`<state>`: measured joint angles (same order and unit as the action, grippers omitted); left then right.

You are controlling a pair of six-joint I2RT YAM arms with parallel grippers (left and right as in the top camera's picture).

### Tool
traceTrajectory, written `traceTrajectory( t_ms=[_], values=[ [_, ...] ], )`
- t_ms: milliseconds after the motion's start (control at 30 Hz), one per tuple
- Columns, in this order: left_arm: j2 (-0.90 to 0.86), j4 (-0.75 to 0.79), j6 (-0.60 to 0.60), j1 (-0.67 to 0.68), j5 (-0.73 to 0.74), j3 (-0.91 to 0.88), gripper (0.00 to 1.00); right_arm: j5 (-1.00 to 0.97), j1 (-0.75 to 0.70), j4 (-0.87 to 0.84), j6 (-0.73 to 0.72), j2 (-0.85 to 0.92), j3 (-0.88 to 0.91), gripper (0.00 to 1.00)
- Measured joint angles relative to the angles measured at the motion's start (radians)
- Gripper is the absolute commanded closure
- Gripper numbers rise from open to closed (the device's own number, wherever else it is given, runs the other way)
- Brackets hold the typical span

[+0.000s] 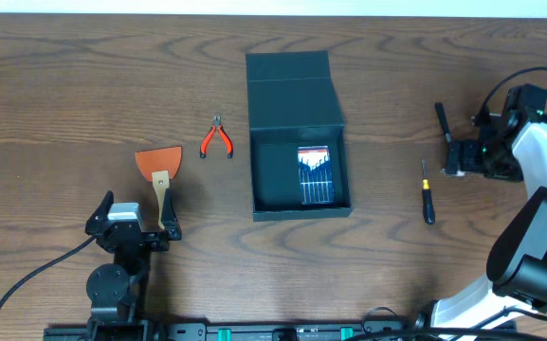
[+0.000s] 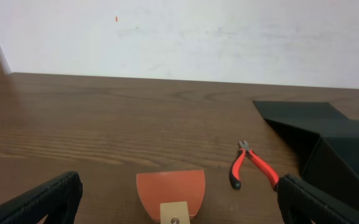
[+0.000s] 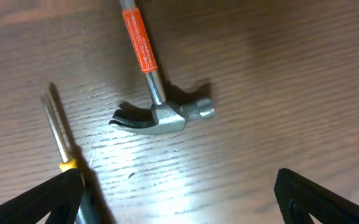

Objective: Pack container
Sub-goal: 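Lower the right gripper and close it on the hammer handle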

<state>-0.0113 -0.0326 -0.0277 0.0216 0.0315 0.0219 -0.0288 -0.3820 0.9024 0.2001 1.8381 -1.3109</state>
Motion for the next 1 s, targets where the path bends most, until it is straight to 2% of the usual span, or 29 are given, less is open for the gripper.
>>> traceTrajectory(
  t_ms=[333, 1000],
  values=[
    [0.0, 0.0, 0.0, 0.0, 0.0, 0.0, 0.01, 0.003, 0.004, 0.181, 0.003, 0.174, -0.224, 0.01],
    [0.0, 0.0, 0.0, 0.0, 0.0, 0.0, 0.01, 0.006, 0.021, 0.187, 0.004, 0.25, -0.233, 0.01]
  ],
)
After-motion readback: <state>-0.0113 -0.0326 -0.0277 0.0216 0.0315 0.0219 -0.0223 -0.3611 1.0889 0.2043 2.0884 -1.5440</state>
